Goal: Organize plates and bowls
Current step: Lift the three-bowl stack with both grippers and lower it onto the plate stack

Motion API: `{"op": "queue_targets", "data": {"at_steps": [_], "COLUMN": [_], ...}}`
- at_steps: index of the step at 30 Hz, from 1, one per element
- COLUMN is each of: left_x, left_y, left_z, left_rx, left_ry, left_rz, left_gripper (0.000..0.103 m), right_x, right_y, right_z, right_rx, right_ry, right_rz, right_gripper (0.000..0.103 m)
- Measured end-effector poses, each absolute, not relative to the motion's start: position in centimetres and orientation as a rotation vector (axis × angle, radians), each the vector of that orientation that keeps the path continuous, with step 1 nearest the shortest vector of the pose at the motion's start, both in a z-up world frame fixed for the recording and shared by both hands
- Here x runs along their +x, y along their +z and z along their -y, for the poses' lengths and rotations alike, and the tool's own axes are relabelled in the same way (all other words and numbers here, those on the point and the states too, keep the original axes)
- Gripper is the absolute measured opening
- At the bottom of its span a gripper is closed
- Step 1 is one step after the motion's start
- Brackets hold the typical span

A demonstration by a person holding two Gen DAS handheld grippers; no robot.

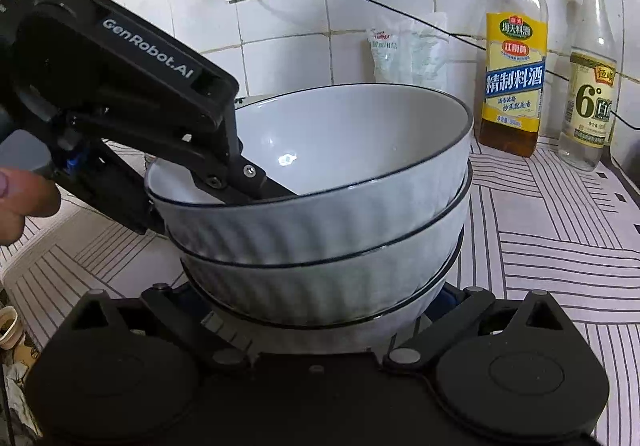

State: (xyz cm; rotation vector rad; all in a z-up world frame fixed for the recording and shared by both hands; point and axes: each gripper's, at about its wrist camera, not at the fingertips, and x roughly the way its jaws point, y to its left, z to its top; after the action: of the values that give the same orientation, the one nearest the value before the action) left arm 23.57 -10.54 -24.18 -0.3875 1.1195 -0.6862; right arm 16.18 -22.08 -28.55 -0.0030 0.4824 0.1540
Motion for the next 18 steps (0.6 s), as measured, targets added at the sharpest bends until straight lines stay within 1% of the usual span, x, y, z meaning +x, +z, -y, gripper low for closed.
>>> {"op": "queue_targets", "data": {"at_steps": [5, 10, 15, 18], "left_x": [23.2, 23.0, 23.6, 24.6], "left_y": [-22.5, -19.5, -16.4, -15.2], "left_z": [9.5, 7.6, 5.6, 4.4], "left_rx": [-0.383, -0.394, -0.386, -0.372], "left_ry": [-0.700, -0.693, -0.654, -0.623], "left_rz": [-1.099, -1.047, -1.009, -1.016], "left_gripper": [0.043, 0.043, 0.043, 0.043], "right_x": [15.7, 15.9, 17.6, 19.1], "right_y": [-26.9, -24.3, -21.8, -20.9], "right_z": [21.3, 20.1, 18.6, 17.7], "right_rx": [-0.002, -0.023, -0.035, -0.032], "right_ry": [0.158, 0.191, 0.241, 0.278], "right_rz": [-0.454, -0.404, -0.369, -0.373], "right_gripper": [0.102, 0.102, 0.102, 0.102]}}
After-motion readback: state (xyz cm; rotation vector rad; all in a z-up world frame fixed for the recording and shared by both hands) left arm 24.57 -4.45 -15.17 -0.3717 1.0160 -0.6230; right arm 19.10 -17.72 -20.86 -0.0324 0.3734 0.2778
